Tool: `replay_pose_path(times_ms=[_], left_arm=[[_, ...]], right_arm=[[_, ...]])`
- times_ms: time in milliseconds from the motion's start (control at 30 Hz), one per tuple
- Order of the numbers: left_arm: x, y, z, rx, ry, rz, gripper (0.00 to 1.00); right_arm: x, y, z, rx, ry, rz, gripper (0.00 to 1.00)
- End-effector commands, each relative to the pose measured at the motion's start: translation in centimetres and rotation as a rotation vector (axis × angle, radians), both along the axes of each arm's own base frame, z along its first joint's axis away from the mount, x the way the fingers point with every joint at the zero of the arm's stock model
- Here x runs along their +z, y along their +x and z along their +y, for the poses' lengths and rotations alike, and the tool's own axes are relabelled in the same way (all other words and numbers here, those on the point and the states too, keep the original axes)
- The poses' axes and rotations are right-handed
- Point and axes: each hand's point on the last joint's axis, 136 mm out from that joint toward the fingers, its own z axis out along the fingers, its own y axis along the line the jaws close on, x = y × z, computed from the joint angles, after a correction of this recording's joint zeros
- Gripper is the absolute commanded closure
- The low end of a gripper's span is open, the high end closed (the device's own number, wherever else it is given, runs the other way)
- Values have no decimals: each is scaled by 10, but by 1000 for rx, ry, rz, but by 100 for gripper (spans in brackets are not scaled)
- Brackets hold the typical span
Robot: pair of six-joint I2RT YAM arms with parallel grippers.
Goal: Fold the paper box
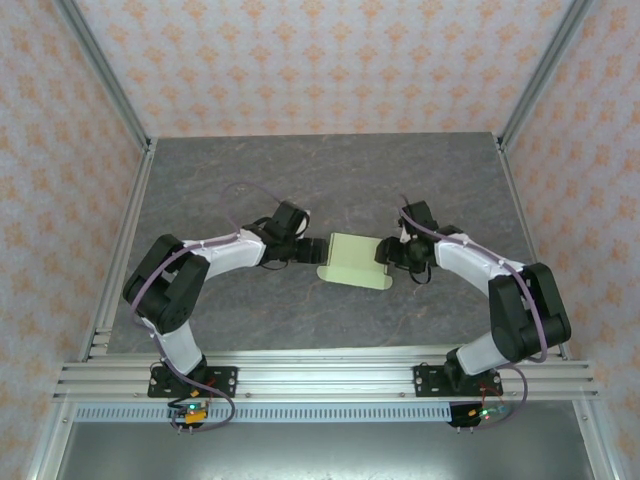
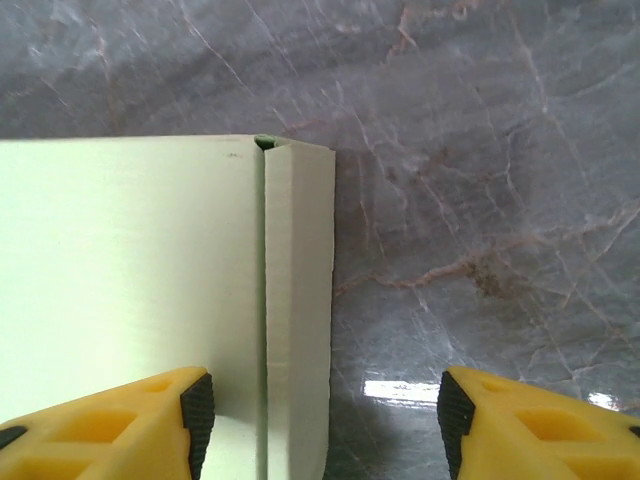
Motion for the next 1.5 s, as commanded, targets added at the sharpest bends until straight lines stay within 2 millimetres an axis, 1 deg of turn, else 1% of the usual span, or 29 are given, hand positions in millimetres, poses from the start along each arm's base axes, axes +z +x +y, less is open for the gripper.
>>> replay_pose_path(times_ms=[0, 100, 233, 333, 400, 533, 600, 700, 733, 833, 900, 933, 1067, 1100, 1133, 1167, 1233, 1300, 1467], left_arm=[[7, 2, -4, -40, -5, -41, 18], [9, 0, -3, -43, -10, -51, 18], [14, -2, -6, -51, -37, -53, 19], [29, -4, -2, -34, -59, -73, 20], [44, -4, 0, -3, -104, -91, 19], [73, -4, -6, -23, -153, -125, 19], [78, 0, -9, -24, -171, -143, 18], [73, 6, -18, -38, -190, -135, 19], [69, 7, -22, -48, -194, -129, 20], [53, 9, -30, -59, -196, -118, 21], [41, 8, -34, -62, -208, -99, 22], [37, 7, -36, -70, -217, -95, 24], [22, 2, -34, -68, -189, -96, 26], [19, 1, -33, -69, -177, -98, 27], [18, 0, -32, -76, -163, -101, 30], [16, -1, -32, -85, -147, -98, 35], [10, -4, -32, -99, -132, -82, 46], [5, -6, -32, -102, -132, -71, 52], [-9, -12, -26, -111, -98, -47, 57]], right_arm=[[-5, 0, 1, -14, 11, -14, 38], [1, 2, 4, -18, 37, -36, 38], [14, 4, 3, -27, 44, -80, 39], [13, 5, 1, -25, 32, -89, 41], [15, 3, 3, -16, 42, -85, 41], [34, 5, 2, -28, 66, -160, 43], [43, 9, -2, -50, 53, -194, 46], [50, 17, -3, -71, 51, -218, 51], [49, 21, -1, -70, 56, -219, 52], [35, 25, 1, -55, 38, -184, 57], [25, 18, 2, -20, 16, -153, 58], [19, 15, 2, -11, 16, -151, 58], [0, 7, -1, 1, -5, -117, 58], [-3, 5, -1, 5, -8, -105, 58], [-5, 2, -2, 8, -7, -98, 58], [-7, 1, -2, 7, -2, -98, 57], [-7, 1, 1, 8, 11, -104, 57], [-2, 2, 3, 15, 25, -108, 57], [20, 6, 8, 9, 72, -174, 55]])
